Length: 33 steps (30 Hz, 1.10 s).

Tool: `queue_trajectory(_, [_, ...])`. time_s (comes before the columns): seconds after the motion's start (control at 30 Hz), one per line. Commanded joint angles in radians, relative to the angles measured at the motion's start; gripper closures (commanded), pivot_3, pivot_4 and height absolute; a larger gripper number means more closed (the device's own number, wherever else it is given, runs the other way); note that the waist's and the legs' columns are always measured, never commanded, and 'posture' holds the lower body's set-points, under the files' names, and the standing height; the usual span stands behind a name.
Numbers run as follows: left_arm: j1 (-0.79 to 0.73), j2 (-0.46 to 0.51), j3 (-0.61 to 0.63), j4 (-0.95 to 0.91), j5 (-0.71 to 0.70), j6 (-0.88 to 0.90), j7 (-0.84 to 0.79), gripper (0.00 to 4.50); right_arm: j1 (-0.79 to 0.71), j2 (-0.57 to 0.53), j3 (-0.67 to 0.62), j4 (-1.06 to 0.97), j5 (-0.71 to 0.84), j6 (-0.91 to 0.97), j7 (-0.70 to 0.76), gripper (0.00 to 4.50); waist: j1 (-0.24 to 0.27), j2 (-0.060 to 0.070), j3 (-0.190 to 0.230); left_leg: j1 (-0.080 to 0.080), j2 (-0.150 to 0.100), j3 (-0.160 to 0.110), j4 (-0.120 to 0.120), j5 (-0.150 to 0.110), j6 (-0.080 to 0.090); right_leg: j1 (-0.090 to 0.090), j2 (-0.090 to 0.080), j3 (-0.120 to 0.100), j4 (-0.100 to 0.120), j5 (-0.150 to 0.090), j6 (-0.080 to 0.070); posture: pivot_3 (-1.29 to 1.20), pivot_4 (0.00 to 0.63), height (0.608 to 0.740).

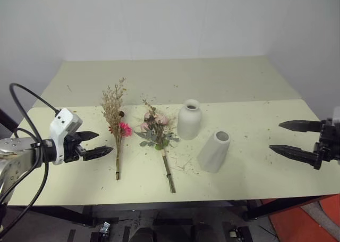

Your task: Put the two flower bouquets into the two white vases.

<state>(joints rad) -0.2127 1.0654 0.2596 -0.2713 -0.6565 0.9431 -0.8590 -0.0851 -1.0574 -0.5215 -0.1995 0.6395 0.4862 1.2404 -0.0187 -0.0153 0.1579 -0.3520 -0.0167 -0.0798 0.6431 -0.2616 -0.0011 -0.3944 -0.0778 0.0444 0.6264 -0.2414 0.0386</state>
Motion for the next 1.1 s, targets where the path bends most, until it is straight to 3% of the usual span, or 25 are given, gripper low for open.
queue_trajectory(0.03, [-0.080,0.030,-0.061,0.008,0.044,0.109,0.077,0.00,-0.044,-0.010,0.024,-0.037,0.017,-0.018,0.007,0.05,0.001,0.000,0.000,0.000,0.000,0.000,0.000,0.000,0.000,0.000,0.000,0.000,0.000,0.000,0.000,0.00,0.150,0.740])
queue_trajectory(0.2, [-0.241,-0.022,-0.182,0.069,0.081,0.262,0.167,0.00,-0.088,-0.007,0.067,-0.028,0.015,-0.034,0.026,0.05,0.004,-0.001,0.000,-0.001,-0.001,0.000,0.000,0.000,0.000,0.000,0.000,0.000,0.000,0.000,0.000,0.00,0.150,0.740])
queue_trajectory(0.47, [-0.368,-0.146,-0.294,0.167,0.147,0.363,0.257,0.00,-0.123,0.005,0.101,-0.042,0.018,-0.041,0.026,0.05,0.003,-0.002,0.001,-0.001,-0.001,0.000,0.001,0.000,0.000,-0.001,0.000,0.000,0.001,0.000,0.000,0.00,0.150,0.740])
queue_trajectory(0.9, [-0.492,-0.330,-0.430,0.393,0.279,0.289,0.279,0.00,-0.162,0.021,0.133,-0.034,0.012,-0.066,0.024,0.05,0.006,-0.002,0.001,-0.001,-0.001,0.000,0.002,0.000,0.000,-0.001,-0.001,0.000,0.002,0.000,0.000,0.00,0.150,0.740])
queue_trajectory(1.0, [-0.493,-0.364,-0.427,0.411,0.295,0.300,0.291,0.61,-0.162,0.026,0.137,-0.039,0.011,-0.070,0.021,0.00,0.006,-0.002,0.001,-0.001,-0.002,-0.001,0.002,0.000,0.000,-0.001,-0.001,0.000,0.002,0.000,0.000,0.00,0.150,0.740])
queue_trajectory(1.1, [-0.479,-0.365,-0.416,0.391,0.303,0.315,0.286,1.50,-0.157,0.027,0.131,-0.040,0.014,-0.074,0.025,0.00,0.006,-0.002,0.001,-0.001,-0.002,-0.001,0.002,0.000,0.000,-0.001,-0.001,0.000,0.002,0.000,0.000,0.00,0.150,0.740])
